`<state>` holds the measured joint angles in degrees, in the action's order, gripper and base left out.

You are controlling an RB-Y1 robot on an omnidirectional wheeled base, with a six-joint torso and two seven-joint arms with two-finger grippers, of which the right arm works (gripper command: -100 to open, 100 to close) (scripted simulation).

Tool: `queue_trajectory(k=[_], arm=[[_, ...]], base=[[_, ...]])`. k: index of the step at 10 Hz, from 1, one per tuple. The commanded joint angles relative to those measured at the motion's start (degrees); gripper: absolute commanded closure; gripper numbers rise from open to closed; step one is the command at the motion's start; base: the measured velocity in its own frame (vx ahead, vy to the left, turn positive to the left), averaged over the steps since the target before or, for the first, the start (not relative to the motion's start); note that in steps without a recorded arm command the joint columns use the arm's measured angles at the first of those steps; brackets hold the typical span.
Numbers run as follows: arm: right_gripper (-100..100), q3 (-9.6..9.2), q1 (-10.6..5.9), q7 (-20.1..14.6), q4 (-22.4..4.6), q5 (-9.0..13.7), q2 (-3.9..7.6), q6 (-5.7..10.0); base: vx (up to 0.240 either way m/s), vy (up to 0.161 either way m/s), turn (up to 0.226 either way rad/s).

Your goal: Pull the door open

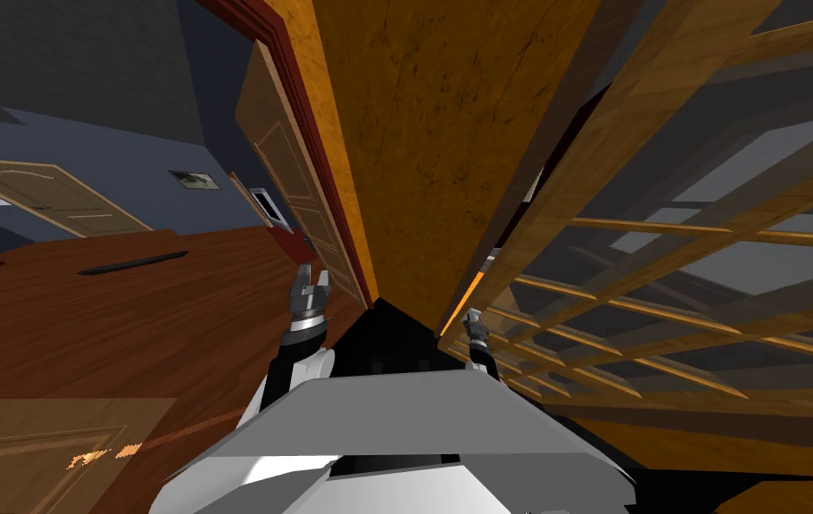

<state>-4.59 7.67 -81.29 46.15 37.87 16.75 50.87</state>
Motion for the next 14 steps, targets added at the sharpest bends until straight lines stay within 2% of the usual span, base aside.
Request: queue_trajectory(k=[1,6,8,9,10,14], arm=[[100,-1.09,0.42,-0.85,0.22,-0.53,0.37,0.04],[100,-5.34,1.97,-4.5,1.78,-2.74,2.62,0.69],[100,-5.41,2.23,-4.43,2.04,-2.75,2.62,0.46],[100,-6.6,2.96,-5.48,2.26,-3.36,3.29,0.99],[100,-6.91,3.13,-5.77,2.34,-3.53,3.52,1.19],[100,-10.33,5.17,-9.09,3.33,-5.4,6.11,3.47]], base=[[-0.195,0.007,0.075],[-0.227,-0.016,0.098],[-0.166,0.001,0.047],[-0.169,0.017,0.095],[-0.222,-0.006,0.084],[-0.256,-0.039,0.119]])
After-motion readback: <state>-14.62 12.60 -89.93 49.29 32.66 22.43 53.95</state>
